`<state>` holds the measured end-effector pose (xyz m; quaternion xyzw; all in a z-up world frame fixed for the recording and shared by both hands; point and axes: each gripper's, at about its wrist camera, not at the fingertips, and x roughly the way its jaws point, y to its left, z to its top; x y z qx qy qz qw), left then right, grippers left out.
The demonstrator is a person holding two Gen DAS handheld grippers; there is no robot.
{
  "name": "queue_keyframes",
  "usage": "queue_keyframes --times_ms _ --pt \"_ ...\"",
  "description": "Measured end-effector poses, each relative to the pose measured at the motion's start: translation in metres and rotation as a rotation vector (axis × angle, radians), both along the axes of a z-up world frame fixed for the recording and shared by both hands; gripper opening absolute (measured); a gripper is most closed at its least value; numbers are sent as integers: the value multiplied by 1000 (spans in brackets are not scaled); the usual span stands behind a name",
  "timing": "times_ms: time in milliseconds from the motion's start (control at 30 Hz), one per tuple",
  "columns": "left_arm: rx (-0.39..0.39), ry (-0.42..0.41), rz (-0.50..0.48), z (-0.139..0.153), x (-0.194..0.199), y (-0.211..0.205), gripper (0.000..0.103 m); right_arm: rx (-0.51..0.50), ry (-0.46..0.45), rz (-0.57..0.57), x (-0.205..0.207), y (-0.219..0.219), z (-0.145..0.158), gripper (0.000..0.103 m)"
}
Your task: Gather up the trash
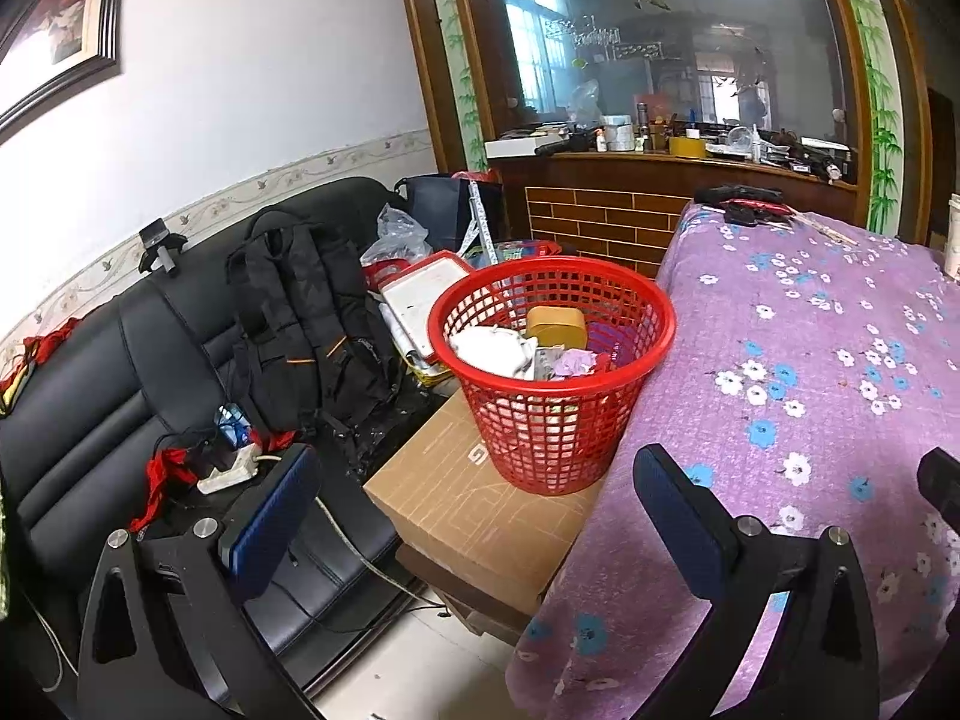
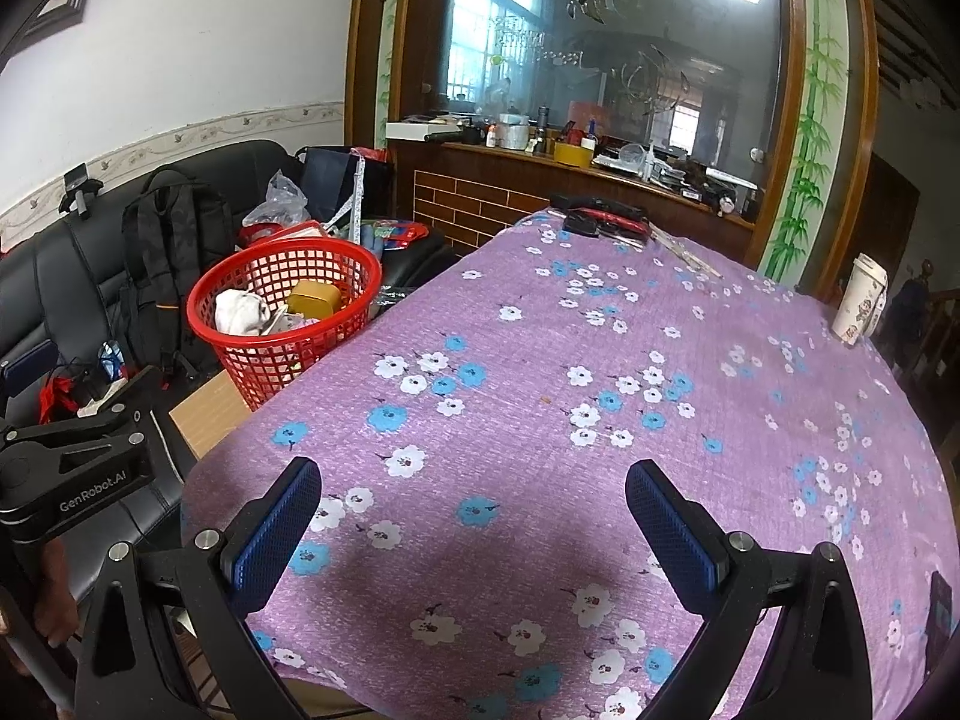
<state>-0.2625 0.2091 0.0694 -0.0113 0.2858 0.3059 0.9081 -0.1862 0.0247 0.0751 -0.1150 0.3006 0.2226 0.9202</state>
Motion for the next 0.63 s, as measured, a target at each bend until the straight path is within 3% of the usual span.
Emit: queue_keyframes --times_ms 200,300,467,567,633 --pt "-12 13 -67 6 21 -18 103 22 33 -85 22 -27 -1 103" --pt "-37 39 -153 9 44 -38 103 51 53 -157 38 -56 1 103" --pt "-88 99 -330 15 96 -95 103 65 78 -345 76 -124 2 103" --pt "-129 141 -442 12 128 -138 103 80 141 -472 107 -171 -4 103" --pt "-138 173 -495 7 150 -164 103 91 164 -497 116 -184 -7 103"
